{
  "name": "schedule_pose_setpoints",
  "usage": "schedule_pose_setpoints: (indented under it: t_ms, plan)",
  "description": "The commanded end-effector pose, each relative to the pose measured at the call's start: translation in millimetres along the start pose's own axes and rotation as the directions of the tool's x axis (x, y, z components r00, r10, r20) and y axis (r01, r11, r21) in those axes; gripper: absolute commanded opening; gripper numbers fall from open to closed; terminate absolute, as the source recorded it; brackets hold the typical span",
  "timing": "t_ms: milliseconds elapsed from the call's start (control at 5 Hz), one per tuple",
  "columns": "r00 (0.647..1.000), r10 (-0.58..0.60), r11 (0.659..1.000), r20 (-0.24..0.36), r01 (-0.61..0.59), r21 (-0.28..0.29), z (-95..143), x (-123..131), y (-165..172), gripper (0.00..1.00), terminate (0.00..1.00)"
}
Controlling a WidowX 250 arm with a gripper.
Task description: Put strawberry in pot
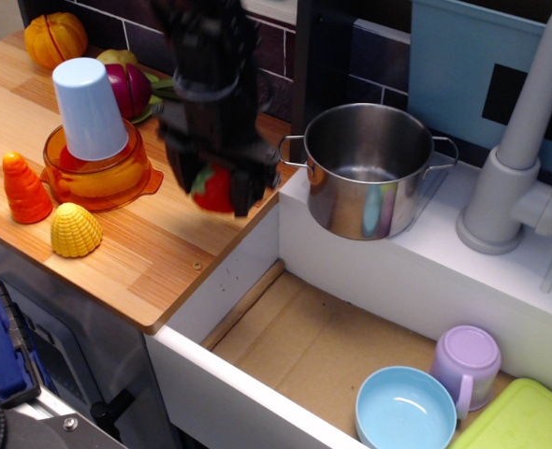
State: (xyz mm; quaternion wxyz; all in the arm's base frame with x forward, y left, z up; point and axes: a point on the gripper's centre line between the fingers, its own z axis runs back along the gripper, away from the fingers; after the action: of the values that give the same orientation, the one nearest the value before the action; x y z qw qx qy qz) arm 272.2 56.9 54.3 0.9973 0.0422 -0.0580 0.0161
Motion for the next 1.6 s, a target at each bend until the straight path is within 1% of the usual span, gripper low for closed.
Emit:
schedule_pose_setpoints:
  t_ms: [0, 200, 400, 600, 800, 1000, 1400]
  plan:
    - [0.998, -0.043, 0.998, 0.045, 0.04, 0.054, 50, 33, -11, 0.0, 0.0]
    - [0.996, -0.06, 0.997, 0.068, 0.056, 0.062, 59, 46, -25, 0.0, 0.0]
    - [0.989, -0.087, 0.995, 0.119, 0.079, 0.067, 60, 60, -36, 0.0, 0.0]
    - [0.979, -0.078, 0.996, 0.188, 0.069, 0.053, 51, 66, -46, 0.0, 0.0]
    - [0.973, -0.069, 0.998, 0.221, 0.066, 0.018, 46, 73, -50, 0.0, 0.0]
    - [0.954, -0.083, 0.996, 0.29, 0.072, 0.045, 39, 73, -57, 1.0, 0.0]
    - [0.954, -0.083, 0.996, 0.29, 0.072, 0.045, 39, 73, -57, 1.0, 0.0]
